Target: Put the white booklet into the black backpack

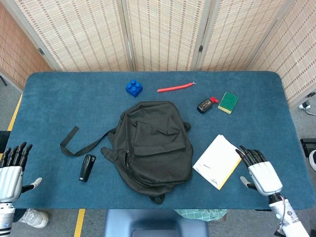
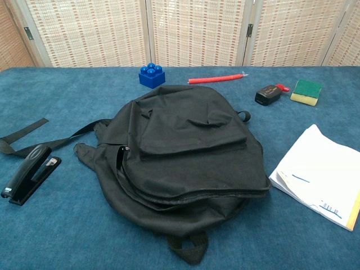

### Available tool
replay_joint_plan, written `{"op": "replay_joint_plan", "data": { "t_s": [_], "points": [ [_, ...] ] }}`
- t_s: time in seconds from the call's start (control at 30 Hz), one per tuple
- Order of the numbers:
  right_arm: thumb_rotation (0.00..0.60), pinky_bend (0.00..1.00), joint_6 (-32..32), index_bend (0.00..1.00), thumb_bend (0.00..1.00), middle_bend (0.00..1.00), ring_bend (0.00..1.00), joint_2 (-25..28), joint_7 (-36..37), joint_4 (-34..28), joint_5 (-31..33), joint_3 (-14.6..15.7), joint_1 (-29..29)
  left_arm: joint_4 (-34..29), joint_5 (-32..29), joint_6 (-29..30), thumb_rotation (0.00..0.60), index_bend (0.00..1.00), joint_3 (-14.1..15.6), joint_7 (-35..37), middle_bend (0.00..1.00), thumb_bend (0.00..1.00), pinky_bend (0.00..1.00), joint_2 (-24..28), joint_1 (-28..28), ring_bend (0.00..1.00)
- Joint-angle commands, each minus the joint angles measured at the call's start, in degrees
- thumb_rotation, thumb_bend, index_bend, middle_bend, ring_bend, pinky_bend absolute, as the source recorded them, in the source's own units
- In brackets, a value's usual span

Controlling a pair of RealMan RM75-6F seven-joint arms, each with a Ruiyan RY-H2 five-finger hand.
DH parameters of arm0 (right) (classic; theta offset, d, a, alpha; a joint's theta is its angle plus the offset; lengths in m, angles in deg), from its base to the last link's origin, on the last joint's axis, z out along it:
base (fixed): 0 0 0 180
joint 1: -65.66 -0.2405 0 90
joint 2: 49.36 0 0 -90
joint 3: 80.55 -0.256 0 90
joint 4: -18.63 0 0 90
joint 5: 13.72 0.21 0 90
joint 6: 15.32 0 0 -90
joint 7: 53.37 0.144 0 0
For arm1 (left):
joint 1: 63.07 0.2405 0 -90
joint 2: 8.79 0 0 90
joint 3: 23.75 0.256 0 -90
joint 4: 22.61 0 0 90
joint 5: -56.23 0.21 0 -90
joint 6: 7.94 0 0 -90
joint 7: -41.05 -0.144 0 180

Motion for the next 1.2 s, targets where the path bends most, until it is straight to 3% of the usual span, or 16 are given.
{"op": "replay_joint_plan", "data": {
  "t_s": [0.03,0.3,0.53,0.97,1.2],
  "points": [
    [0.575,0.15,1.85,0.01,0.34,0.10,0.13,-3.20,0.15,3.73,-1.24,1.10,-1.38,-0.08,0.01,-0.11,0.600,0.05,0.06,-0.06,0.07,0.14,0.00,0.05,0.00,0.10],
    [0.578,0.13,3.45,0.01,0.46,0.09,0.13,-7.60,2.09,9.82,-2.30,2.47,-2.67,-0.49,-0.04,-0.30,0.600,0.05,0.07,-0.05,0.07,0.14,0.00,0.28,0.02,0.10],
    [0.579,0.12,4.72,0.01,0.47,0.09,0.11,-10.06,3.41,13.92,-2.68,3.64,-3.47,-0.95,-0.36,-1.07,0.600,0.04,0.25,-0.46,0.07,0.14,0.00,0.42,-0.11,0.10],
    [0.579,0.00,6.05,0.01,0.47,0.06,0.07,-13.38,4.34,20.57,-2.61,4.46,-4.74,-2.04,-0.99,-2.05,0.600,0.03,0.48,-0.93,0.07,0.13,0.00,0.89,-0.20,0.10],
    [0.580,0.00,5.89,0.01,0.47,0.06,0.06,-14.89,5.27,23.90,-2.46,4.66,-5.04,-2.40,-0.96,-2.26,0.600,0.03,0.52,-1.12,0.07,0.13,0.00,0.95,-0.31,0.10]
  ]
}}
